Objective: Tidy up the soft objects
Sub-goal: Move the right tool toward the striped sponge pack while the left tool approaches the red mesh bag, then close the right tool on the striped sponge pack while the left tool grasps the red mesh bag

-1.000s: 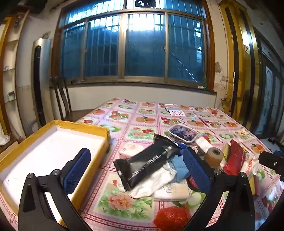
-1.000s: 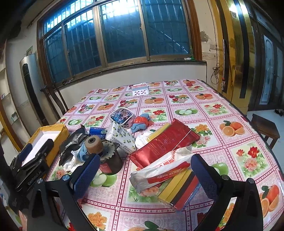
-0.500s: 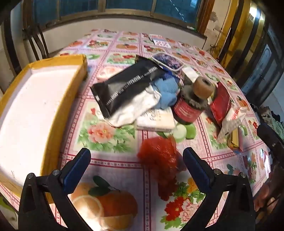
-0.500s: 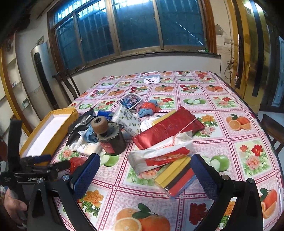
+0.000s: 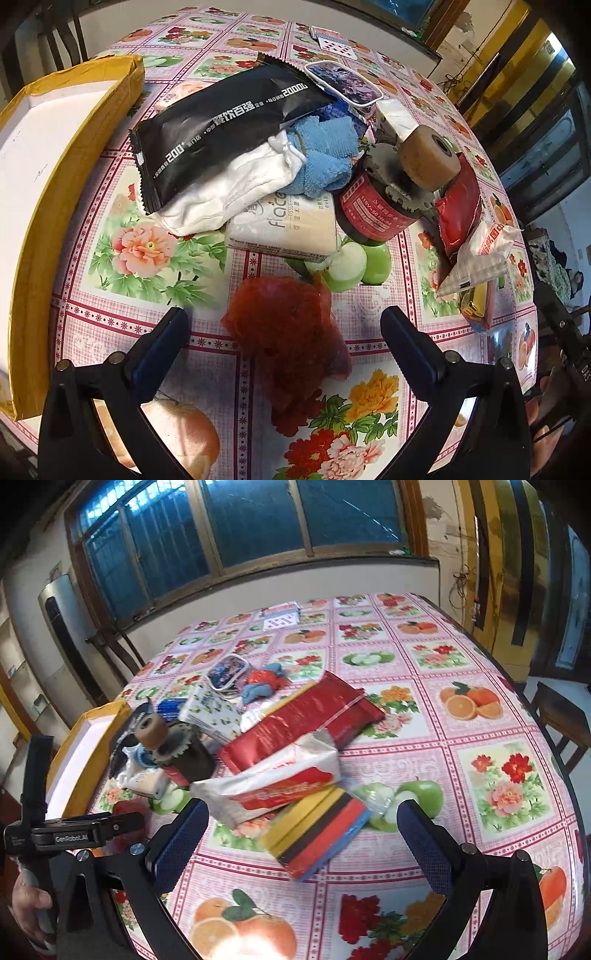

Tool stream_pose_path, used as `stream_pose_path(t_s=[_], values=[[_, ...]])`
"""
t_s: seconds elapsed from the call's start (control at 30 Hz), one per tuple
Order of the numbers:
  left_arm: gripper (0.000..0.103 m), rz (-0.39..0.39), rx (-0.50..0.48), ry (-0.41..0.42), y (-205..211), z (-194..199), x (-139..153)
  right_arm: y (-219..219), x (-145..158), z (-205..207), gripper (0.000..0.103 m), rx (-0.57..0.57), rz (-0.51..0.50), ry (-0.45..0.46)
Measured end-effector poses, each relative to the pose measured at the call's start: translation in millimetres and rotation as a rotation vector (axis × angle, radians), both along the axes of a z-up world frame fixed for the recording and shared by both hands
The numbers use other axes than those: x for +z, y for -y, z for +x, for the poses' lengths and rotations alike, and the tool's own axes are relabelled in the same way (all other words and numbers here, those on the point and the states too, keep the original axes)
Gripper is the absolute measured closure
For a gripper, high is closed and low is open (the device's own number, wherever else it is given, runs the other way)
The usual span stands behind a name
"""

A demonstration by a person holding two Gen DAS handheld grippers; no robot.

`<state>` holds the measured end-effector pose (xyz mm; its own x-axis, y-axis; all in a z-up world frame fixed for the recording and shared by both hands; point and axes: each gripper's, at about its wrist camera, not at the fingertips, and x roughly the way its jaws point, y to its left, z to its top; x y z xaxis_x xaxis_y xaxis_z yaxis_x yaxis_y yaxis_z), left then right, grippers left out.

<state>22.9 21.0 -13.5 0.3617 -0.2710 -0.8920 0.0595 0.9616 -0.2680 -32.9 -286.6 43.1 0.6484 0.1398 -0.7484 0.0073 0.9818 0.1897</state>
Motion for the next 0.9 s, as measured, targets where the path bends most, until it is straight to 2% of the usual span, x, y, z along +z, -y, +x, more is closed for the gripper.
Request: stream_pose_path(t_s=[0.13,0.3,0.4,0.5,0.57,0.7,0.8,0.9], values=[[0.000,0.016,-0.017,-0.015,5.0,1.6,-1.9,9.2,-5.2,1.7,0.000,-0.020,0.051,-0.027],[0.000,0.064,-0.028,-0.019,11.7,1.8,-3.4,11.9,-12.3,1.6,0.000,-0.051,0.031,-0.073],[0.000,0.096,-0.027,-0.012,12.4,1.2,-4.5,15.0,-18.3,1.6,0.000,-0.098,-0.017,-0.114],[0.000,0.118,-0.030,-0.002,15.1,1.1,-5.2,14.9,-24.0,4.2,0.000,-0.094,-0.013,-0.138],[0.000,0.129,-0.027,0.002,15.4,1.5,-5.7,10.3,-28.6,8.4,0.000,-0.104,-0.055,-0.155],[0.000,0.148,-0.012,0.002,15.2,0.4,-7.5,-2.5,-40.6,20.5,0.000,-0.096,-0.073,-0.203],[0.000,0.179,-0.025,-0.001,20.4,1.4,-9.0,-14.2,-50.1,31.8,0.001,-0.115,-0.157,-0.229],[0.000,0.183,-0.031,-0.001,21.6,1.6,-9.4,-18.7,-60.2,40.5,0.002,-0.107,-0.155,-0.246]])
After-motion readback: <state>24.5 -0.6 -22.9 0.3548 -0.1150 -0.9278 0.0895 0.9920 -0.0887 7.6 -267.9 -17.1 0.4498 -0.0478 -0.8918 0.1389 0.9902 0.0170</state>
